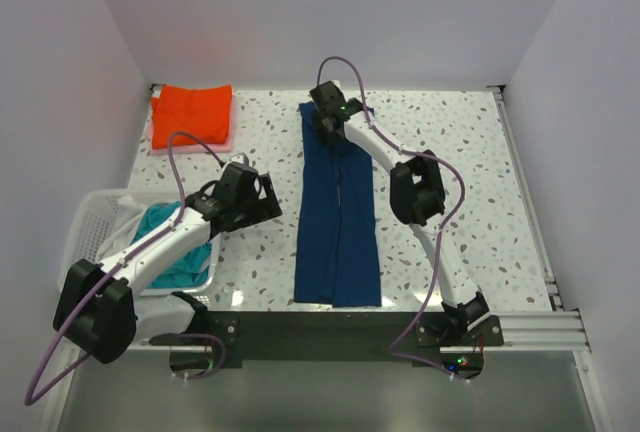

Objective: Fold and stack the t-shirts
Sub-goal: Fold the tshirt

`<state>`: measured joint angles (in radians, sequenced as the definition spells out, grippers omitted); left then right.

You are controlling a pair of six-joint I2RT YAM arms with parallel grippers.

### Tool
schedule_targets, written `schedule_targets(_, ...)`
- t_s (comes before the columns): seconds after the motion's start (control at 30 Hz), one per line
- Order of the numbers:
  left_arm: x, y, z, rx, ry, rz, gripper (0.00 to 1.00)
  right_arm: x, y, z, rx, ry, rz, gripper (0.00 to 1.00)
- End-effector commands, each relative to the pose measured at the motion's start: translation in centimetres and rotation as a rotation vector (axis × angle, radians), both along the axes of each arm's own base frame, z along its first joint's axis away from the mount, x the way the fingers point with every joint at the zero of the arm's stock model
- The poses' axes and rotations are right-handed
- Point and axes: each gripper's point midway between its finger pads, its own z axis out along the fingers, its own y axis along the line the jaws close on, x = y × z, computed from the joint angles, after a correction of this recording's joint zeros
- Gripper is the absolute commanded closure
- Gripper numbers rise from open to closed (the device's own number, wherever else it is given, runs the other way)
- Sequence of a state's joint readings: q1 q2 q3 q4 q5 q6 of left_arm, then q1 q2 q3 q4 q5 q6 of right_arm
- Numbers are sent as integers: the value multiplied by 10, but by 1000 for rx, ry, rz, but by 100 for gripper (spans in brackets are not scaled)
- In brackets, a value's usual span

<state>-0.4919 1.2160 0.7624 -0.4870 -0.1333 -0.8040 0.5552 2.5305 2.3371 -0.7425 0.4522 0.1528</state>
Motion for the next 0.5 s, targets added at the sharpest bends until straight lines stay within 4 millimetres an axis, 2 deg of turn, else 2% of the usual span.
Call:
schedule_targets(0.0, 5, -1, 5, -9, -32, -17, 0, 7, 0, 6, -18, -35, -5, 17)
schedule_targets(0.17, 5, 2, 6, -3, -37, -9, 0, 8, -3, 5, -36, -40, -10, 30)
schedule_targets(0.27, 5, 3, 7, -1, -41, -7, 0, 7, -4, 7, -41, -41, -17, 44)
schedule_targets(0.3, 5, 3, 6, -2, -40, -8, 0, 7, -4, 7, -39, -43, -18, 52)
schedule_targets(0.4, 4, 2, 5, -5, -37, -9, 0, 6, -2, 8, -22, -42, -9, 57)
schedule_targets(0.47, 3, 2, 4, -5, -34, -10, 0, 5, 2, 10, -3, -40, -2, 56)
